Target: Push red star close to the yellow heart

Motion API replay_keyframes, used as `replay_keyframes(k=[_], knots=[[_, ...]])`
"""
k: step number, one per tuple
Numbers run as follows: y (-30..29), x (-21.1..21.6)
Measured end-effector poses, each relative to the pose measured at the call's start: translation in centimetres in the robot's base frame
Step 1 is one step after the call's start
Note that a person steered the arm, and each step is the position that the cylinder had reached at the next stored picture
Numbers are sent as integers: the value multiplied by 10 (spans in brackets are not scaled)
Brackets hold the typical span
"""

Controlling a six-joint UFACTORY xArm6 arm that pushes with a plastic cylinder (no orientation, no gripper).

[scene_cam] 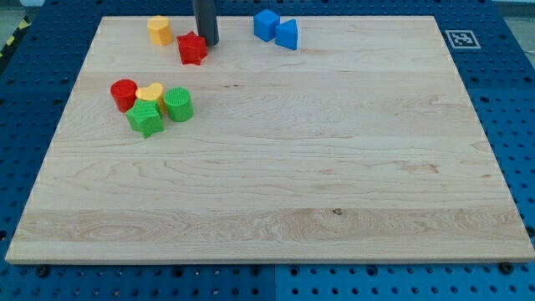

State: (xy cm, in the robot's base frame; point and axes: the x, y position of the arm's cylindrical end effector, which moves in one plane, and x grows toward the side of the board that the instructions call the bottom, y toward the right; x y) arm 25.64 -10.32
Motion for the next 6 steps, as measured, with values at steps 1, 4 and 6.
replay_keyframes(k=[1, 4, 6], knots=[[-6, 4], [-56, 23], [-60, 42]])
